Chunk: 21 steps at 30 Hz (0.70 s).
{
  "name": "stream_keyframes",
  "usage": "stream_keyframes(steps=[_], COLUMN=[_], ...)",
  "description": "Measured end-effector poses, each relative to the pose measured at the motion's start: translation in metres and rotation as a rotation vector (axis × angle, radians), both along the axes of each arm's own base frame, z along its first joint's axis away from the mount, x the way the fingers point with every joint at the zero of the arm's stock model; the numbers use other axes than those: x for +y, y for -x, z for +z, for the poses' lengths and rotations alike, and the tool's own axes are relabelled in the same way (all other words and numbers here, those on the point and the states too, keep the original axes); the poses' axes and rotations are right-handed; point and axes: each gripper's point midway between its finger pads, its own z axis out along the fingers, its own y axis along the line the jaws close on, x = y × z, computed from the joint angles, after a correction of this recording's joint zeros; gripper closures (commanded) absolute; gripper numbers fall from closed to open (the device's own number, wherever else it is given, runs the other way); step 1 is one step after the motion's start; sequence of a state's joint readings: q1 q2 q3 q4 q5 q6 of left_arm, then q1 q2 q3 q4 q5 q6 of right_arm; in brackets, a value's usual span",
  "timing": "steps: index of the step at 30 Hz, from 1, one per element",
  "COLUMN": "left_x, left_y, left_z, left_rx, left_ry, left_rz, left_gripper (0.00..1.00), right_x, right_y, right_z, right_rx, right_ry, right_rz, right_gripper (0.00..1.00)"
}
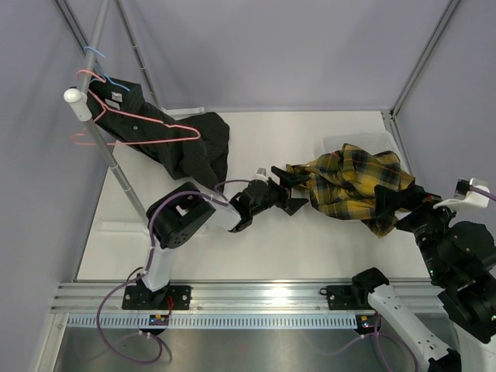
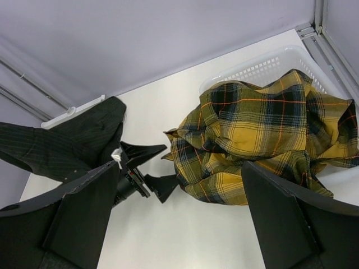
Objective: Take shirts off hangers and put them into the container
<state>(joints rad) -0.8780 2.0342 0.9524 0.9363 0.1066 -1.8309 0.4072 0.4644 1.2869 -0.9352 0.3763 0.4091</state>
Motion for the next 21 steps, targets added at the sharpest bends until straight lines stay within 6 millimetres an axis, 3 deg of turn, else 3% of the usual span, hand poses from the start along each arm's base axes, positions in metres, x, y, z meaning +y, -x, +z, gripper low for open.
stream_keyframes(steps=[3, 7, 21], left_x=[-0.007, -0.013, -0.032], left_y=[0.005, 0.004, -0.049], left_z=[-0.007, -0.001, -0.018], left_rx=[0.070, 0.085, 0.070], left_ry=[0.025, 0.075, 0.137], left_rz=[0.030, 0.064, 0.196], left_gripper=[0.01, 0.01, 0.01], right_x=[-0.002, -0.005, -0.011], right_y=[0.003, 0.008, 0.020], right_z=[0.001, 0.004, 0.010], right_rx=[-0.012, -0.031, -0.070], right_ry=[0.002, 0.003, 0.013], right_rz=[-0.003, -0.003, -0.001], right_gripper=[0.00, 0.00, 0.01])
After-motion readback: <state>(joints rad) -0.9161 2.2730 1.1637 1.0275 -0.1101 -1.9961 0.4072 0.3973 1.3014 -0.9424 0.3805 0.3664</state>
